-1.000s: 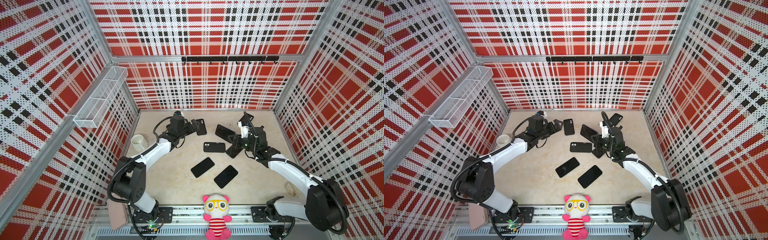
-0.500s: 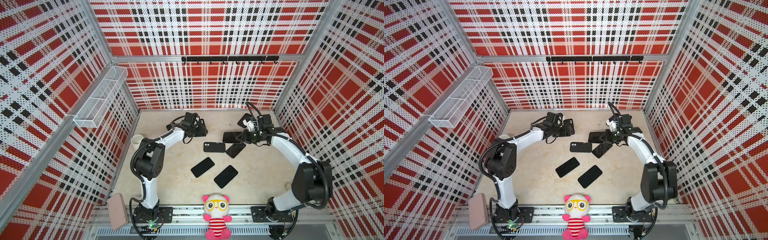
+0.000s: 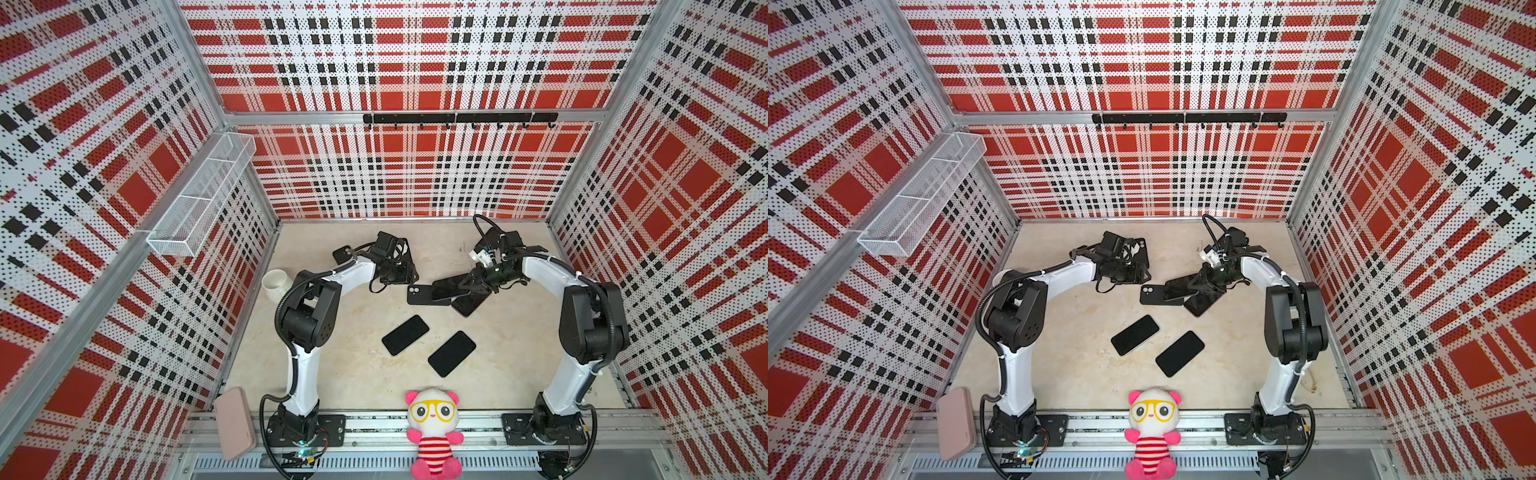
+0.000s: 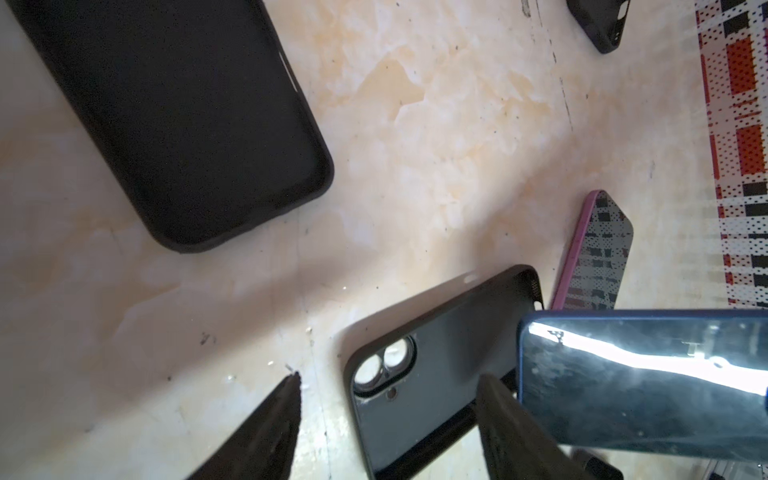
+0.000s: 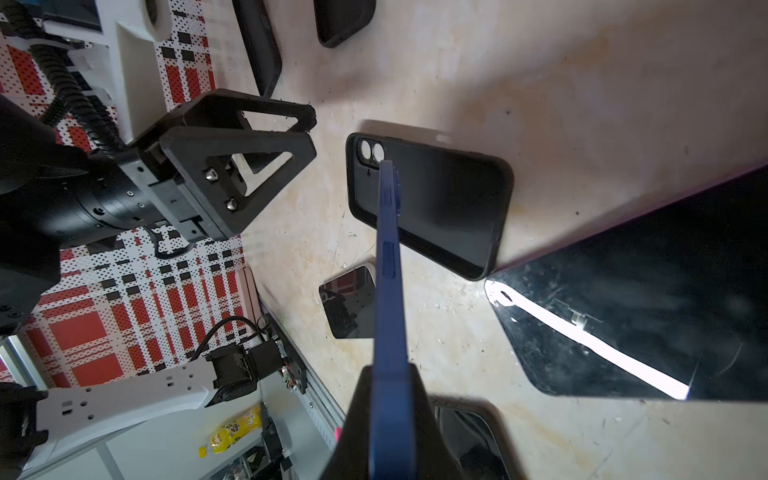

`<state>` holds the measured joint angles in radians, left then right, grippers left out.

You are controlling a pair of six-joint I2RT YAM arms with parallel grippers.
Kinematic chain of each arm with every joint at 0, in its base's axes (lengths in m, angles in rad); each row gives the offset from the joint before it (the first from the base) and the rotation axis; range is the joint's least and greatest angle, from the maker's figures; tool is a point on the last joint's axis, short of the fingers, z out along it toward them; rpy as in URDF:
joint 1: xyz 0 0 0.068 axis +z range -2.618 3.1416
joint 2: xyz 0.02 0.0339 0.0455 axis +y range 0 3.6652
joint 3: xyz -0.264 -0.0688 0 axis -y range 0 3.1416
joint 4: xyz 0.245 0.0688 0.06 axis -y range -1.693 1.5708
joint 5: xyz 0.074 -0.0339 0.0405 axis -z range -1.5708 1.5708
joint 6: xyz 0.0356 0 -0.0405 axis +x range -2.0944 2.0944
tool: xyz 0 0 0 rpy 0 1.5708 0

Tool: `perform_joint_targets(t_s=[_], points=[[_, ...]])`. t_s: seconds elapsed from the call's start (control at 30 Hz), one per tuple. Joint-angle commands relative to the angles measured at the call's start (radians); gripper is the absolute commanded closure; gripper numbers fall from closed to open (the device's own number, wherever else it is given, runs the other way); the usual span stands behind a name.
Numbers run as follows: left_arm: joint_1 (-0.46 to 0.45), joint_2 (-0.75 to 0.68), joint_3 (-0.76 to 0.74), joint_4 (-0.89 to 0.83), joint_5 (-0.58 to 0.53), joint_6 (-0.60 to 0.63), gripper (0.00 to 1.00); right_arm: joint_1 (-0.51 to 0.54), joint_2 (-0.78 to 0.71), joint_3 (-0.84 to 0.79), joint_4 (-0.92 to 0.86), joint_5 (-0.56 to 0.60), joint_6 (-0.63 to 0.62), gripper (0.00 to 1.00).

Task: Put the phone into the phone case
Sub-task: 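Carry the phone with the right gripper over a black case while the left gripper follows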

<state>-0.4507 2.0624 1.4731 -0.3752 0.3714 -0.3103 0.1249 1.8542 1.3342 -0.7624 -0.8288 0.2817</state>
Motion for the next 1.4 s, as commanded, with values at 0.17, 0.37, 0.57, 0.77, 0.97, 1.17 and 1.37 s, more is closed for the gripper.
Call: perform_joint_targets(t_s=[0.17,0.37,0.57,0.77,0.97,1.17,1.37], points=[[-0.007,0.041,-0.037,0.012,0.057,0.019,0.35,0.022,0.08,0.085,0.003,-0.069,-0.008,1.0],[-0.007,0.064,-0.043,0.012,0.078,0.024,0.38,0.028,0.121,0.122,-0.026,-0.069,-0.015,1.0],[-0.005,0.067,-0.04,0.008,0.083,0.031,0.43,0.04,0.142,0.127,-0.042,-0.067,-0.019,1.0],[-0.003,0.064,-0.04,0.005,0.093,0.029,0.46,0.05,0.172,0.137,-0.044,-0.055,-0.012,1.0],[-0.003,0.065,-0.042,0.005,0.102,0.023,0.47,0.069,0.221,0.166,-0.044,-0.05,-0.008,1.0],[-0.006,0.068,-0.049,0.005,0.103,0.016,0.46,0.092,0.261,0.175,-0.017,-0.049,0.016,1.0],[-0.008,0.046,-0.077,0.004,0.094,0.01,0.44,0.123,0.292,0.157,0.058,-0.053,0.067,1.0]])
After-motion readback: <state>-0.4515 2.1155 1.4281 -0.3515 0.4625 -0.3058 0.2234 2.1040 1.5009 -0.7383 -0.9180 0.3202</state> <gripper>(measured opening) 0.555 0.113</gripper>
